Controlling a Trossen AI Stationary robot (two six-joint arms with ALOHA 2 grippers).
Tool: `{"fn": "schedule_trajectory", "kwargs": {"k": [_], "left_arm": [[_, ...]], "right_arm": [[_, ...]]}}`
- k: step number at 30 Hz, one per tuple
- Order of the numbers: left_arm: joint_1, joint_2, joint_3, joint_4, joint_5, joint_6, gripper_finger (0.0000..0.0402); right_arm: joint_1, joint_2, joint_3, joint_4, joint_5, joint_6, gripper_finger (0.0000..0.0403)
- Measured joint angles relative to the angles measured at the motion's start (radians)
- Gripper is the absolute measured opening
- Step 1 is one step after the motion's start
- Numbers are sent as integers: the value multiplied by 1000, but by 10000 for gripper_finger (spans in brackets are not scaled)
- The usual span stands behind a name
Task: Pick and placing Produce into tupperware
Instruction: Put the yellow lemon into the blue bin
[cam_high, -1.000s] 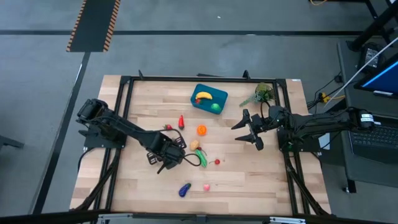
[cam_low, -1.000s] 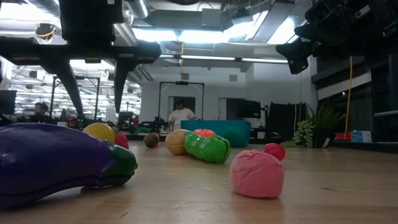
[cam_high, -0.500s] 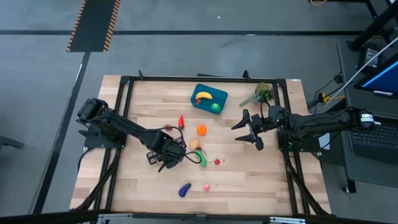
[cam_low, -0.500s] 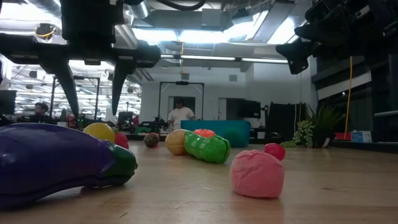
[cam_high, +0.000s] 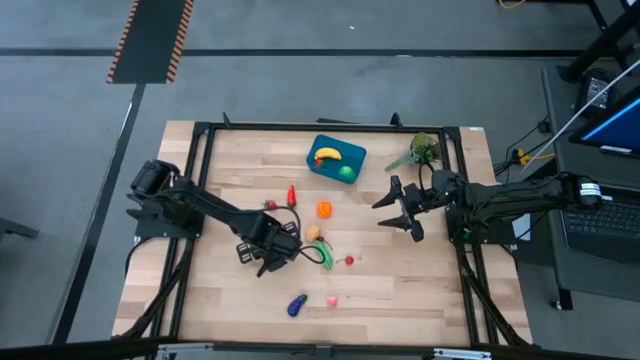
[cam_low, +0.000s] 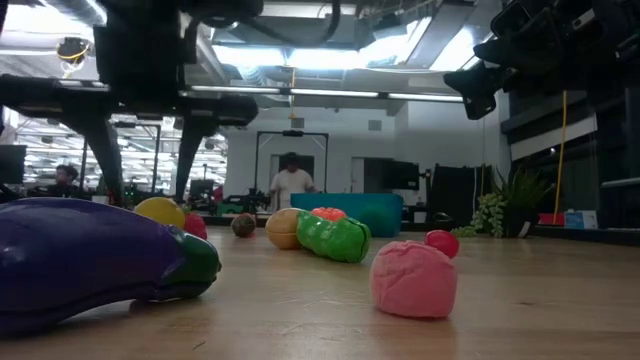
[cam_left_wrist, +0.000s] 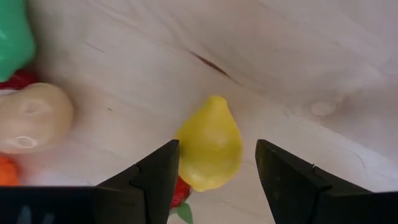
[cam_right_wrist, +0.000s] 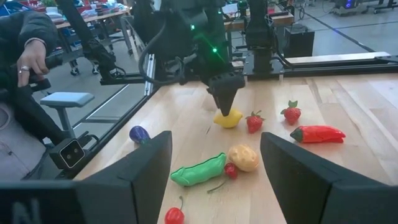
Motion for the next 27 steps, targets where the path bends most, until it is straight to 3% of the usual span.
{"fn": "schedule_trajectory", "kwargs": {"k": [22, 27], "left_arm": [[81, 67, 0, -12, 4, -65, 206], [112, 67, 0, -12, 66, -71, 206]], "right_arm": [[0, 0, 0, -1, 0, 1, 248], [0, 0, 0, -1, 0, 2, 248]]}}
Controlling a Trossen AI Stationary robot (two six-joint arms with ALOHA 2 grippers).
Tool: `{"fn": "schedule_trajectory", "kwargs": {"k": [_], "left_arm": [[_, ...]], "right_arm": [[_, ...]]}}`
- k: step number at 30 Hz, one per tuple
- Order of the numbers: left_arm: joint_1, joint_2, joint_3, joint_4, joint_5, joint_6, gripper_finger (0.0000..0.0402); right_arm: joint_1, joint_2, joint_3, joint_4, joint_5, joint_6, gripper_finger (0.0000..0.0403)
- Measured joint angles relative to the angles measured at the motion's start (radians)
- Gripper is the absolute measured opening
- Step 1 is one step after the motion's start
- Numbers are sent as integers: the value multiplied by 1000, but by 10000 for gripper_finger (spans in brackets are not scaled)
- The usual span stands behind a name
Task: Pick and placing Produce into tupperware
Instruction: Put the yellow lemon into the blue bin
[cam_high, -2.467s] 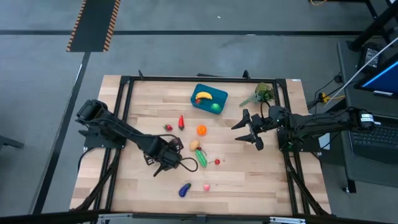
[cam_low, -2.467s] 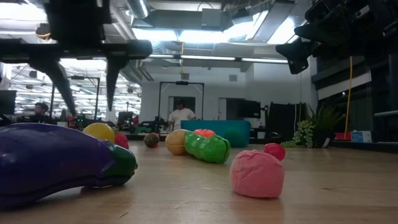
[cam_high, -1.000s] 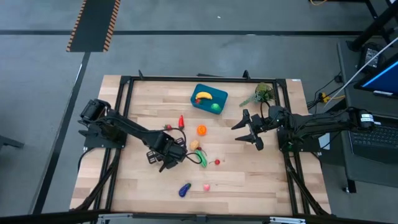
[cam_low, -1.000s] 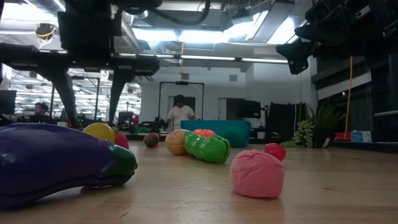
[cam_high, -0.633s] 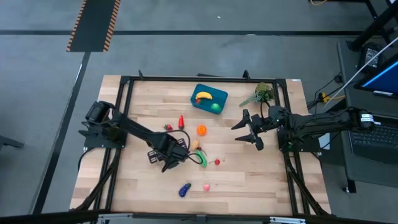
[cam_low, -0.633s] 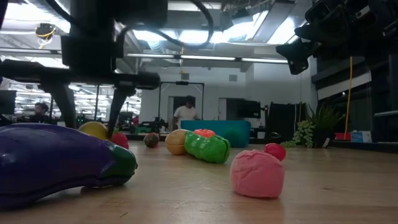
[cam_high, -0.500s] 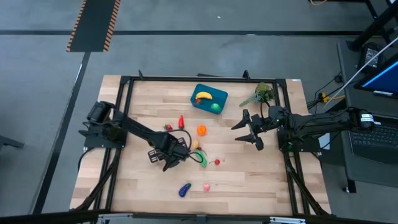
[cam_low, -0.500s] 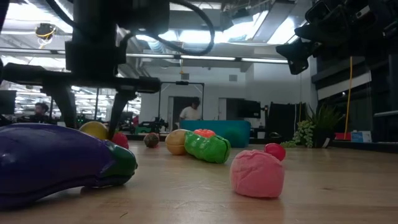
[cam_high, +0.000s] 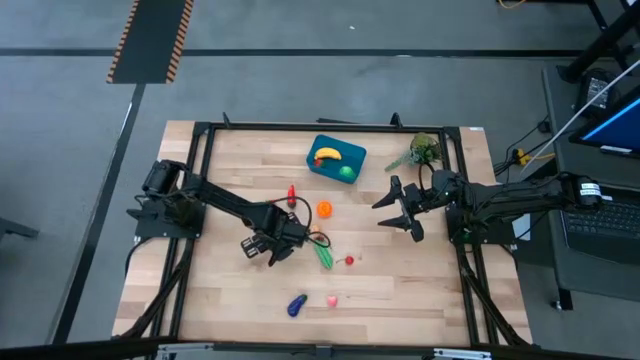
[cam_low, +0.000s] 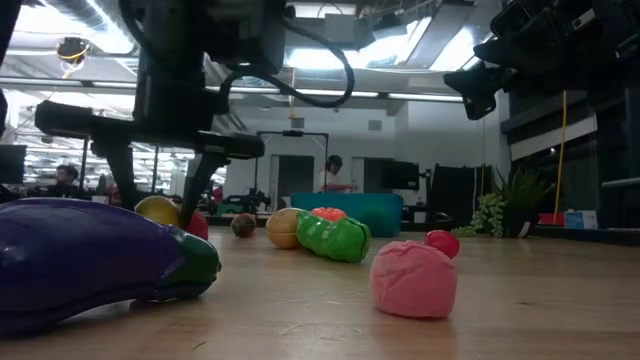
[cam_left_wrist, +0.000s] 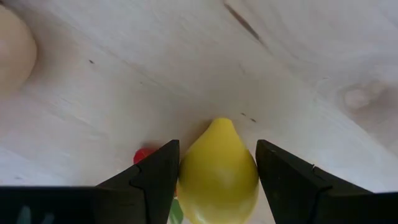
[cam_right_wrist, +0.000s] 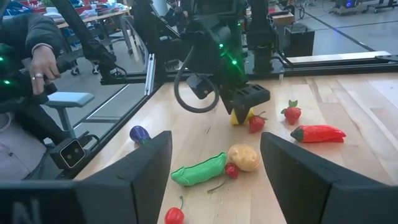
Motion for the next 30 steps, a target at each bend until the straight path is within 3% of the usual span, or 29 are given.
{"fn": "schedule_trajectory", "kwargs": {"k": [8, 16, 30], "left_arm": [[30, 0, -2, 6, 11, -15, 206], [41, -6, -91, 76, 31, -27, 206], [40, -2, -82, 81, 27, -119, 206]], "right_arm": [[0, 0, 0, 0, 0, 1, 248], [0, 0, 0, 0, -2, 1, 248], [0, 0, 0, 0, -1, 0, 248]]}}
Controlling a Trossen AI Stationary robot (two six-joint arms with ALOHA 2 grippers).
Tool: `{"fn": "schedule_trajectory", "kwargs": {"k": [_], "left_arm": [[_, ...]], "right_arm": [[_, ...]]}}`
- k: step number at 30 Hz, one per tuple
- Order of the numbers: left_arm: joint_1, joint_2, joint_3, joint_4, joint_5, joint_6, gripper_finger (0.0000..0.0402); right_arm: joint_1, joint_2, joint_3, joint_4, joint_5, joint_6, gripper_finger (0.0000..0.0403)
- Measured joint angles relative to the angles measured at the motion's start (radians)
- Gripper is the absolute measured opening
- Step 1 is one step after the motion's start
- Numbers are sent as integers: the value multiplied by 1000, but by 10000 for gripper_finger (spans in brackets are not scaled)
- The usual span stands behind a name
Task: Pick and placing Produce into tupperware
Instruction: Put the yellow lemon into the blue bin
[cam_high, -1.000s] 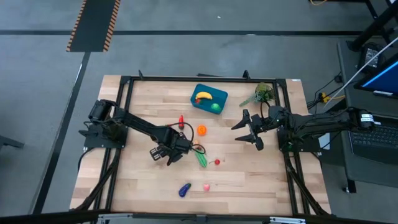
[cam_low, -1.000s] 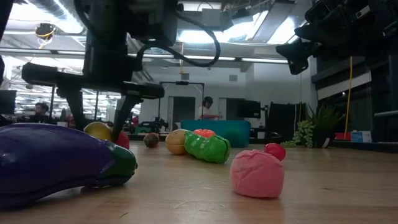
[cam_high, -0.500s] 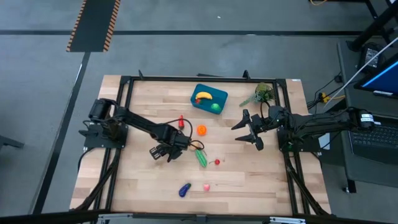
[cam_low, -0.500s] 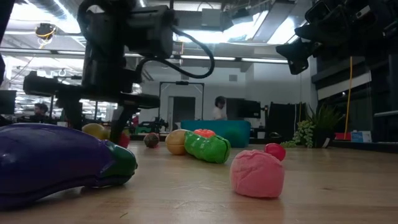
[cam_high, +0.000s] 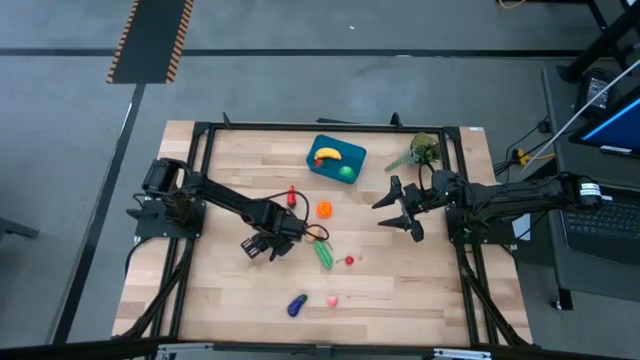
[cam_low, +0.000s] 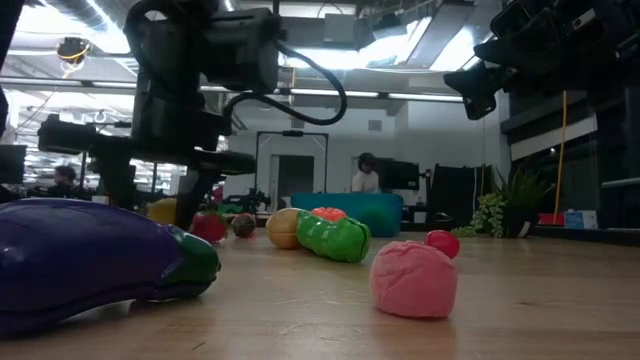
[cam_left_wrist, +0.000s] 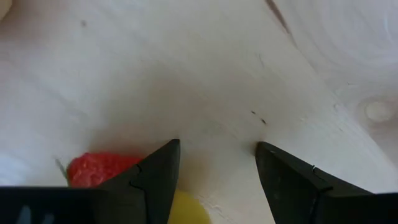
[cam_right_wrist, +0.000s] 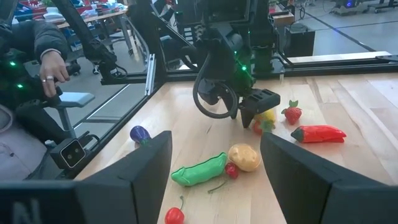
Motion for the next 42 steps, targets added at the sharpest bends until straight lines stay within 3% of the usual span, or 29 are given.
{"fn": "schedule_trajectory", "kwargs": {"k": [9, 17, 31, 36, 42], "left_arm": [[-7, 2, 7, -3, -4, -319, 206], [-46, 2, 6, -3, -19, -510, 206], [-47, 2, 6, 4, -24, -536, 206], [-52, 1, 7, 5, -90, -578, 206], [-51, 1, 8, 3, -94, -580, 206]], "right_arm": [[0, 0, 0, 0, 0, 0, 248], [0, 0, 0, 0, 0, 1, 248], [0, 0, 0, 0, 0, 1, 248], [0, 0, 0, 0, 0, 1, 248], [0, 0, 0, 0, 0, 1, 248]]}}
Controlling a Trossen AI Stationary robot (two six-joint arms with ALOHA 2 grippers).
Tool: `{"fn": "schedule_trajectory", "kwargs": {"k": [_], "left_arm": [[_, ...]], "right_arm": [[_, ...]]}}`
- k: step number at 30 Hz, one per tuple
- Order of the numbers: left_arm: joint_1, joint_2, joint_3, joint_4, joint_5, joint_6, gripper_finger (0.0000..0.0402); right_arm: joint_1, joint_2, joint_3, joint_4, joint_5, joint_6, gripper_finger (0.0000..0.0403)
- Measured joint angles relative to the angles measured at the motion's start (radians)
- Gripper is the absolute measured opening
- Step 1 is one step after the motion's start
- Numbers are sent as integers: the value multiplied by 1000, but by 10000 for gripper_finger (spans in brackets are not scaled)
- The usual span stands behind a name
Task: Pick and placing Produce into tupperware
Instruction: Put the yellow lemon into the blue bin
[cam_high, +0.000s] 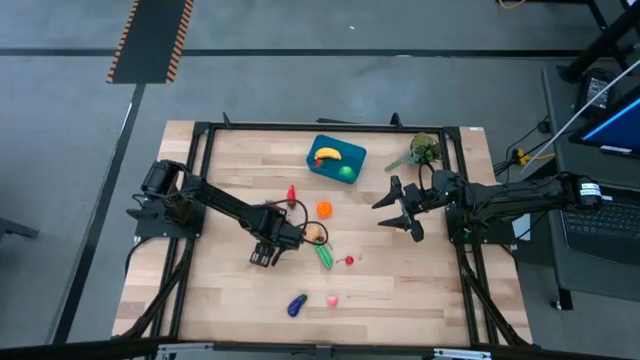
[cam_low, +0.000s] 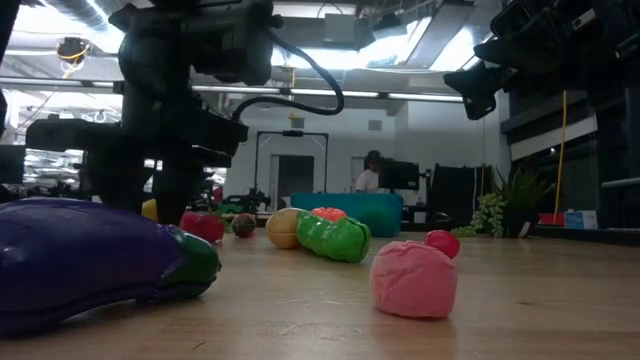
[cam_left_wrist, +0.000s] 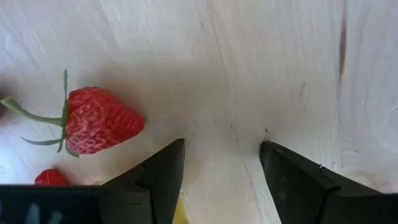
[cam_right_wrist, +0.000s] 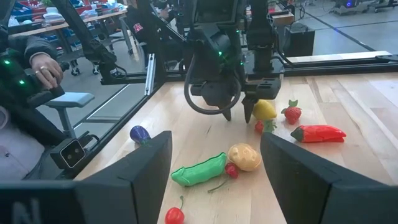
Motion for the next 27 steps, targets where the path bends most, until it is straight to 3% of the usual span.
{"fn": "schedule_trajectory", "kwargs": {"k": [8, 27], "left_arm": [[4, 1, 0, -3, 60, -7, 206], [-20, 1, 0, 26, 67, -26, 206]], "right_arm": [[0, 0, 0, -3, 0, -1, 248], [0, 0, 0, -6, 0, 0, 248]]}}
